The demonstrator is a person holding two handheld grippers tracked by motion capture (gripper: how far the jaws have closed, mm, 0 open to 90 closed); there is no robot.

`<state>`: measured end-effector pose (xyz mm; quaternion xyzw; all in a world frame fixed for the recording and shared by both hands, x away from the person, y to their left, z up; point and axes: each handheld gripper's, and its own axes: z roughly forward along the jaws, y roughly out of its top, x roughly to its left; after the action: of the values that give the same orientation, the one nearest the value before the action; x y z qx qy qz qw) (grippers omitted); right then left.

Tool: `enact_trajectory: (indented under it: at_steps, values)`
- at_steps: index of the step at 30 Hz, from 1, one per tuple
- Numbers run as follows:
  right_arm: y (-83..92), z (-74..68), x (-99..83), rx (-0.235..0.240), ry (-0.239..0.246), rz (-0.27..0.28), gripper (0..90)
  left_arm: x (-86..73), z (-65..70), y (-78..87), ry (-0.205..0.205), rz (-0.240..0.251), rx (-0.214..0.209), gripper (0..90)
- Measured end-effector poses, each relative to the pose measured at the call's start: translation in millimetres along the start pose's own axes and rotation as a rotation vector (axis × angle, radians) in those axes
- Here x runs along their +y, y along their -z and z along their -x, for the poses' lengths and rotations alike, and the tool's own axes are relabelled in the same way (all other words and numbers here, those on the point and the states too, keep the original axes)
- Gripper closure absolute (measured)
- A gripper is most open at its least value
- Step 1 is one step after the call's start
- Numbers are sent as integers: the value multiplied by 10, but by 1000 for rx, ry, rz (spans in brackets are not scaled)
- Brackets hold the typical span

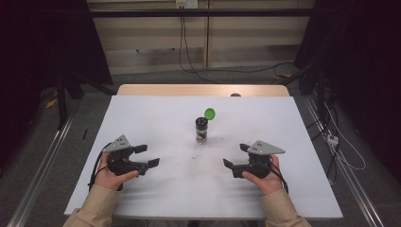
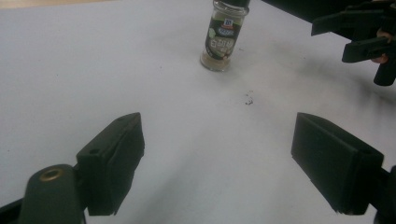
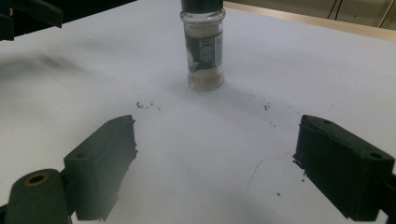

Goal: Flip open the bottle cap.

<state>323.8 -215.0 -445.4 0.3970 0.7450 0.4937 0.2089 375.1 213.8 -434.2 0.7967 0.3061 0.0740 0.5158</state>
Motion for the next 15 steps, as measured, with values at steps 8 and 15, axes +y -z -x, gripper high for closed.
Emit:
enact_trajectory:
  at_steps: [8,15]
  values:
    - [168,65,-92,-21,-2,0,113,-57,14,24,6,-6,1,151]
    - [270,101,-149,-38,-3,0,114,-71,19,61,-3,-5,5,138]
